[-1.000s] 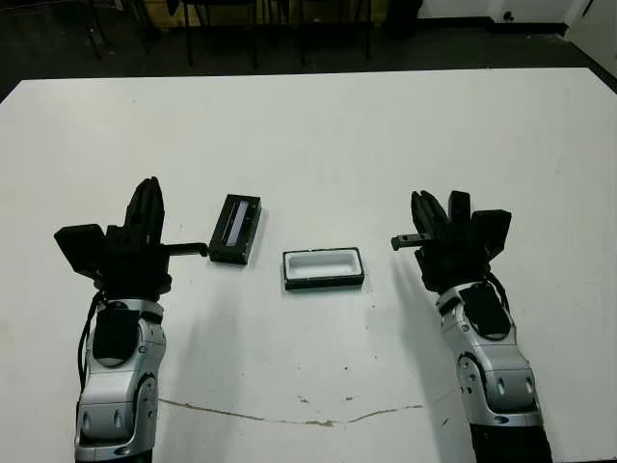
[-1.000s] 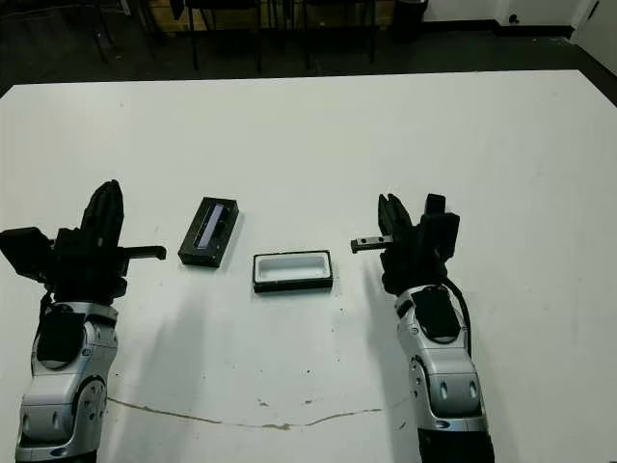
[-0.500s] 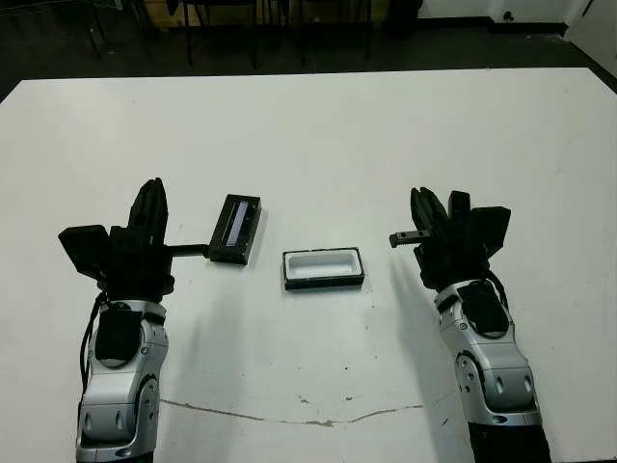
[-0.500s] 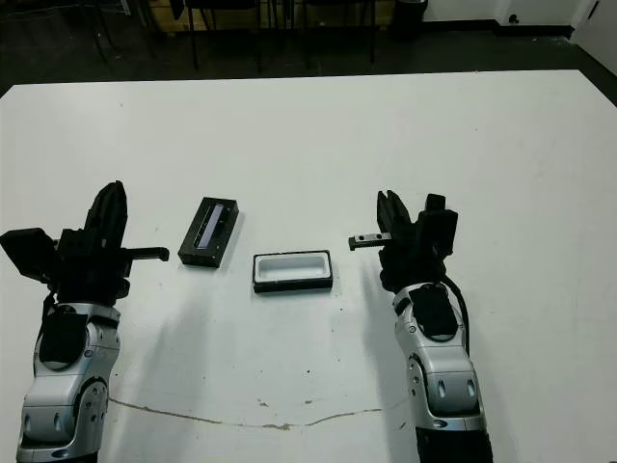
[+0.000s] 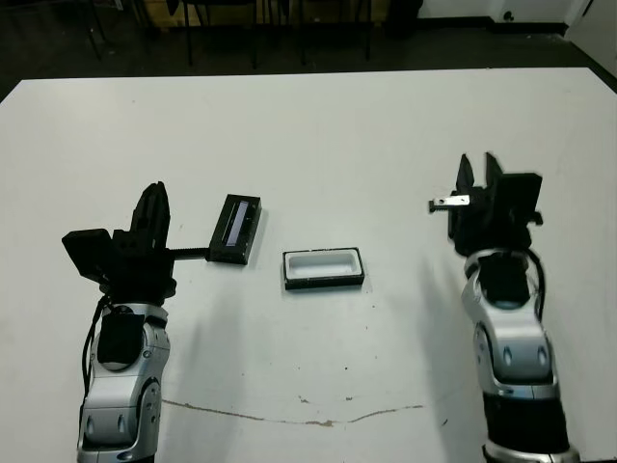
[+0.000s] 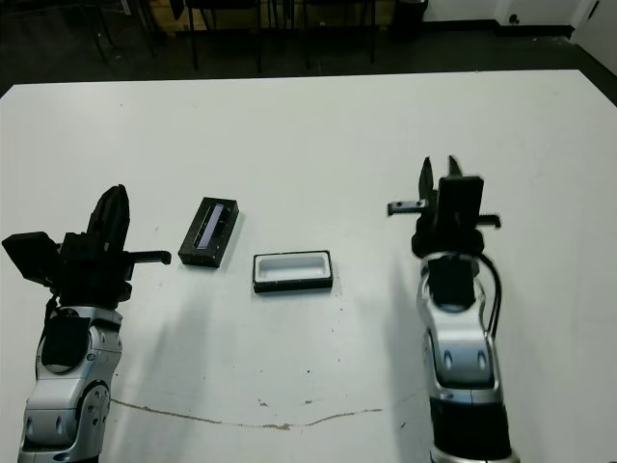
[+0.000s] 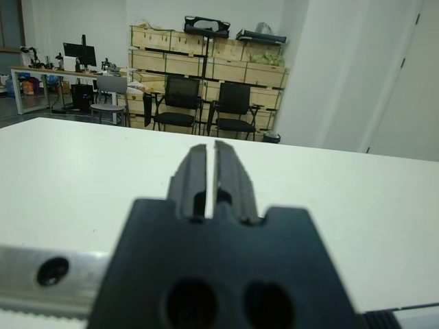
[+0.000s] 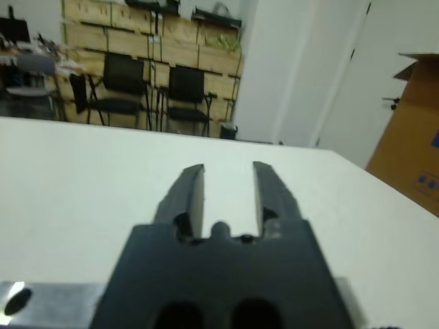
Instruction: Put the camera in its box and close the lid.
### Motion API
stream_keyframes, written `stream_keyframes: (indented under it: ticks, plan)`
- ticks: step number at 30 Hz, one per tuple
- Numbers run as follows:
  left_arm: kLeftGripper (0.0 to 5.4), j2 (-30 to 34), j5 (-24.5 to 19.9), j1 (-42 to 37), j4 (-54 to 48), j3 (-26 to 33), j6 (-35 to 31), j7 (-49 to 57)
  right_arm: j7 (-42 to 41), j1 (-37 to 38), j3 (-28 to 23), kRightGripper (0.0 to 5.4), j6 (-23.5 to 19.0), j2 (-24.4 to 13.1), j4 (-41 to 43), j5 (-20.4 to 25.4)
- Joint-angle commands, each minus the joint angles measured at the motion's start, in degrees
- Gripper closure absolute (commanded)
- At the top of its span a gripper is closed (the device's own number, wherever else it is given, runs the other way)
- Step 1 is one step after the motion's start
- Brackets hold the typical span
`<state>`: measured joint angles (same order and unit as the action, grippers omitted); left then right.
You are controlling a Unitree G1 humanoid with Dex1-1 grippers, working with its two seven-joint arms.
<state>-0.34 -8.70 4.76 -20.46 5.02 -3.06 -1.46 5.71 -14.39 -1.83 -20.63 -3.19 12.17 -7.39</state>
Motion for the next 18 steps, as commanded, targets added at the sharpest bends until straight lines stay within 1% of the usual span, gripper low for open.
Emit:
stream_keyframes:
  ticks: [1, 4, 7, 9, 11, 14, 18]
  plan:
    - [5.4, 0.19, 0.07, 0.85, 0.87, 0.09, -0.48, 0.07, 0.35, -1.59, -0.85, 3.42, -3.08, -0.23, -3.33, -0.08]
    - [5.4, 0.29, 0.41, 0.8, 0.92, -0.06, -0.66, 0.24, 0.26, -3.05, -1.1, 2.92, -2.08, -0.46, -6.66, 0.03]
    - [5.4, 0.18, 0.0, 0.75, 0.95, -0.12, -0.98, 0.11, 0.28, -4.85, -1.6, 2.38, -2.96, -0.43, -9.43, 0.32]
    - [5.4, 0.34, 0.28, 0.71, 1.2, -0.28, -0.7, 0.01, 0.13, -6.27, -1.72, 2.03, -5.0, -0.7, -10.96, 0.14]
    - [5.4, 0.43, 0.17, 0.62, 1.34, -0.31, -0.84, -0.11, -0.27, -7.25, -1.89, 1.68, -5.97, -0.97, -12.2, 0.32]
    - [5.4, 0.5, 0.22, 0.62, 1.36, -0.36, -1.0, -0.13, -0.54, -8.07, -2.41, 1.15, -6.39, -1.07, -13.6, 1.0]
    - [5.4, 0.7, 0.33, 0.78, 1.38, -0.43, -1.05, -0.27, -0.11, -8.04, -2.79, 0.42, -5.85, -1.13, -14.81, 1.55]
